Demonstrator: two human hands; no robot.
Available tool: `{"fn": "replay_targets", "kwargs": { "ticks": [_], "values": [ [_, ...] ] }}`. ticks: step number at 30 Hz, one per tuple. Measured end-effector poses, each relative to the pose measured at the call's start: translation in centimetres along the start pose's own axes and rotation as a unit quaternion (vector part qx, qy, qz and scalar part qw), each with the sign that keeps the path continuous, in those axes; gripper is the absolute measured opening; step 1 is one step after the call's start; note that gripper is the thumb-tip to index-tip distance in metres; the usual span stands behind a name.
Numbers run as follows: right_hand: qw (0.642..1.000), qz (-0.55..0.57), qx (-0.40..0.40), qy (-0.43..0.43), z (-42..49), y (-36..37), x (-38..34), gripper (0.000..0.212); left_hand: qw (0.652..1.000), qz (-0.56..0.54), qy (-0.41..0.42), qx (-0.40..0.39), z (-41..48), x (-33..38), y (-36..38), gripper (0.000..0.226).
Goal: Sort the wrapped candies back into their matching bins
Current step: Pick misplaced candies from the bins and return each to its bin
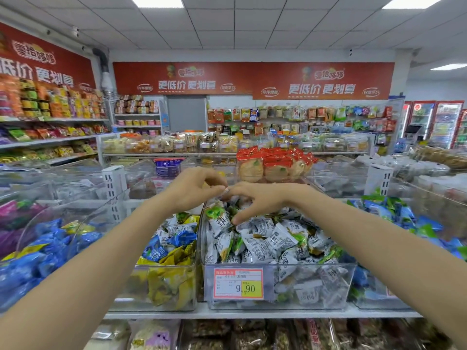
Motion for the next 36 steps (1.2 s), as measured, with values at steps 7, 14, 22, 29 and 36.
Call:
{"fn": "replay_targets", "kwargs": {
  "ticks": [7,14,22,29,36],
  "values": [
    [0.997,-0.035,0.058,0.040,-3.3,-2.6,3.2,0.006,0.940,0.199,0.005,-0.276,0.6,4.0,1.1,0.067],
    [0.991,0.053,0.117,0.037,-6.3,-4.2,3.6,0.031,0.970,0.157,0.042,-0.183,1.9,4.0,2.0,0.035],
    [0.994,-0.047,-0.038,0.094,-5.5,-1.3,2.7,0.065,0.996,0.035,0.049,-0.065,2.1,4.6,1.4,0.034],
    [0.994,-0.051,0.079,0.056,-5.4,-2.0,3.5,0.037,0.960,-0.007,0.082,-0.269,-0.3,6.1,1.8,0.049],
    [0.998,-0.002,0.056,0.039,-8.8,-2.9,1.7,0.056,0.962,-0.027,0.101,-0.252,0.0,6.1,4.3,0.040]
  ]
}}
Point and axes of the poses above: each hand's wrist, its own z-axis towards the middle knuckle, its own y-axis out of the palm, x = y × z, the point moved 2 cm from there along z, towards the middle knuckle, and after that the axes turned 7 degrees about z, right-handed, at the moved point
